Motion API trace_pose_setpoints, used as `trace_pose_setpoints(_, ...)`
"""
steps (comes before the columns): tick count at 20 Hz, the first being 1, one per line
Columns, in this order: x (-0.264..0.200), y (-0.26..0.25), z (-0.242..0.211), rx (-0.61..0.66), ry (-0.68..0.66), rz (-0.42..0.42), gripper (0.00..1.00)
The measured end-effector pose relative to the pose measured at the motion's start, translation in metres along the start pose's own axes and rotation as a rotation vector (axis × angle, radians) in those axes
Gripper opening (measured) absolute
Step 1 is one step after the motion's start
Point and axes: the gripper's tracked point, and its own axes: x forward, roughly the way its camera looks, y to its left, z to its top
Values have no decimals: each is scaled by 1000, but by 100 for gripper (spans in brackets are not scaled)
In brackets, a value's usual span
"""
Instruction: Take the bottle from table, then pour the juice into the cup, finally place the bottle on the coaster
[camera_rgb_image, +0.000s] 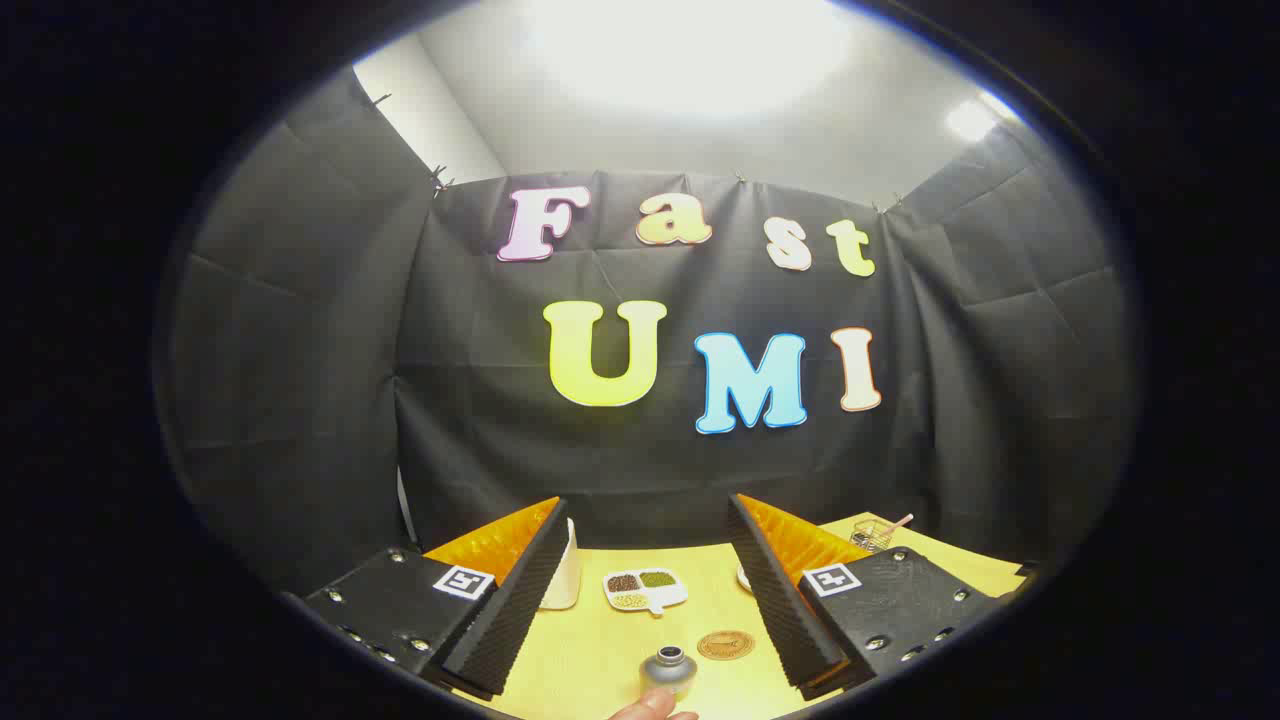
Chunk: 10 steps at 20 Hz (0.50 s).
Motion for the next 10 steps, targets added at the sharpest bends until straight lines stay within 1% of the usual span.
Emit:
trace_pose_setpoints(4,2,3,20,-26,-12,0,97)
trace_pose_setpoints(7,0,10,23,-14,-19,20,97)
trace_pose_setpoints(10,-2,10,19,-23,-20,20,97)
